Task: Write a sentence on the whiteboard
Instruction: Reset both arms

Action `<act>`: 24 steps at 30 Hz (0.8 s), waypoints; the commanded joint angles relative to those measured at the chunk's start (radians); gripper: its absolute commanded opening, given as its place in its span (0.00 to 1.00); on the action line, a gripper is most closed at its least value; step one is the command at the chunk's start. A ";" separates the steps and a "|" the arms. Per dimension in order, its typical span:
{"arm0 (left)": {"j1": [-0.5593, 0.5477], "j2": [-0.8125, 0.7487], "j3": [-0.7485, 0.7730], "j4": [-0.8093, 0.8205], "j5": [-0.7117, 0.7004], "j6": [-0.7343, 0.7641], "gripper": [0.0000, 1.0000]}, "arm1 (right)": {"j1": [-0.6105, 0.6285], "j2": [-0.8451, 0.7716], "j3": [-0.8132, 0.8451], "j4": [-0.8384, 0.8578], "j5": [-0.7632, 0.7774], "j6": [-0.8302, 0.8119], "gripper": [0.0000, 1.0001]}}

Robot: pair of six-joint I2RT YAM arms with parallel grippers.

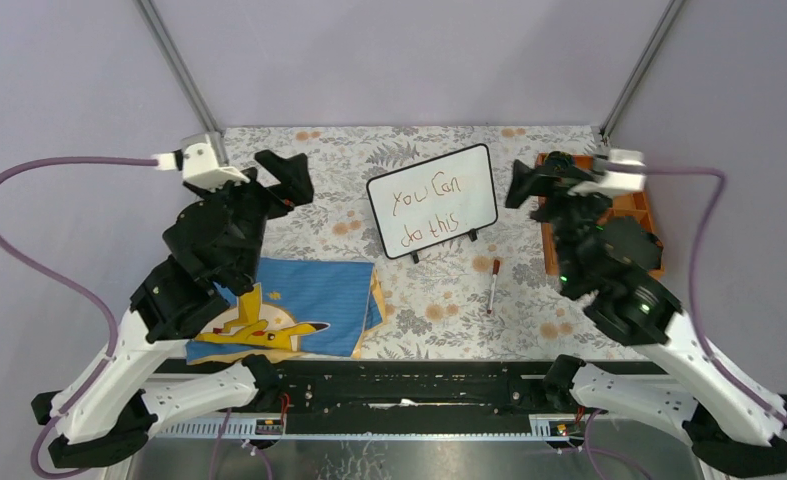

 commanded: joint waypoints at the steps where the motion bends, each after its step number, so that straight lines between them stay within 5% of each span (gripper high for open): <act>1: -0.005 -0.006 0.028 -0.039 -0.256 -0.094 0.99 | 0.003 -0.094 -0.040 0.021 -0.013 0.035 1.00; 11: -0.006 -0.052 0.034 -0.127 -0.167 -0.094 0.99 | 0.003 -0.198 -0.117 0.079 -0.053 0.092 1.00; 18: -0.006 -0.068 0.186 -0.242 -0.066 -0.146 0.99 | 0.003 -0.171 0.061 -0.089 -0.207 0.212 1.00; 24: -0.006 -0.012 0.384 -0.263 0.125 -0.037 0.99 | 0.002 -0.073 0.257 -0.188 -0.242 0.215 1.00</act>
